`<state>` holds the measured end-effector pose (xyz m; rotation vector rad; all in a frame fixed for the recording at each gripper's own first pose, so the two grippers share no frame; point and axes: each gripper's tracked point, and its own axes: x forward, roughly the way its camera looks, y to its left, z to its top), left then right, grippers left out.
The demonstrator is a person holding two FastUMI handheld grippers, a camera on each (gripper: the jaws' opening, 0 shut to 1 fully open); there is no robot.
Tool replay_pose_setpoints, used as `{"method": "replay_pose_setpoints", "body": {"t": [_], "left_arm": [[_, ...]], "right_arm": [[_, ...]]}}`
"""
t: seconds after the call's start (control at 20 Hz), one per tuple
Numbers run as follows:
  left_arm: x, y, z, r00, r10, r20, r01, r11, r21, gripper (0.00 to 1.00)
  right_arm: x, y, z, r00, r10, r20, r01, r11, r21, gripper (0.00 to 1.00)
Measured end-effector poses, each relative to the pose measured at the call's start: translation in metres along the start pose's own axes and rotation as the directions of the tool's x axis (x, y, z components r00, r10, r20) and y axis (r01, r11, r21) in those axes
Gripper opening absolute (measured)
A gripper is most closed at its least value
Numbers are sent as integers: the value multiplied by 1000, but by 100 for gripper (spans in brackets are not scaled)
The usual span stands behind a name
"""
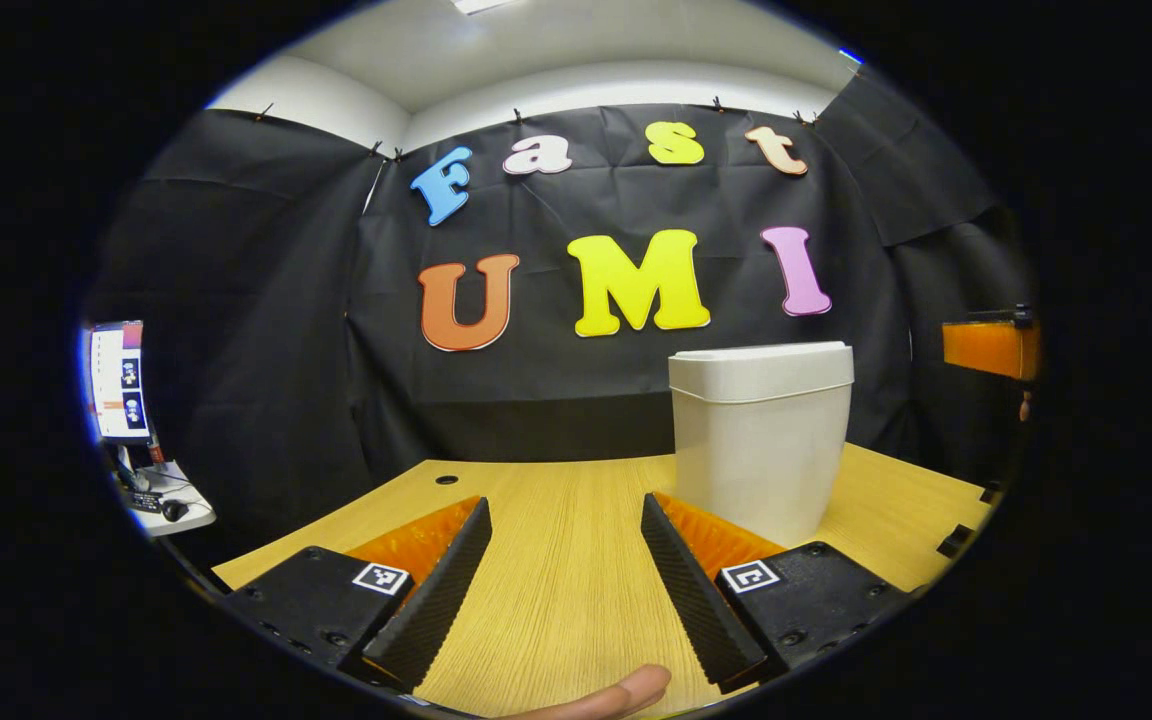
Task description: Press the lid of the desktop garbage bin to open it, pick up the crumpled paper on the desktop and throw it into the bin, then pick up the pop can on the desktop and drop it into the bin, and finally close the garbage bin lid.
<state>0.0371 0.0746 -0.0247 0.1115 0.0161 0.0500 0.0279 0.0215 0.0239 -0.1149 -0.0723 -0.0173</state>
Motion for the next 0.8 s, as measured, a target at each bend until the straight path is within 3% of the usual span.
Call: {"method": "replay_pose_setpoints", "body": {"t": [0.15,0.35,0.8], "left_arm": [[-8,-4,11,999,-28,24,29,1000,-13,97],[-13,6,15,999,9,38,-9,1000,-7,97],[-9,5,9,999,18,43,-17,1000,-21,97]], "right_arm": [[-13,-18,-9,999,-35,11,36,999,-25,97],[-21,-8,-26,1000,20,-10,-20,1000,2,95],[-16,0,-41,999,26,-31,-26,999,-23,95]]}}
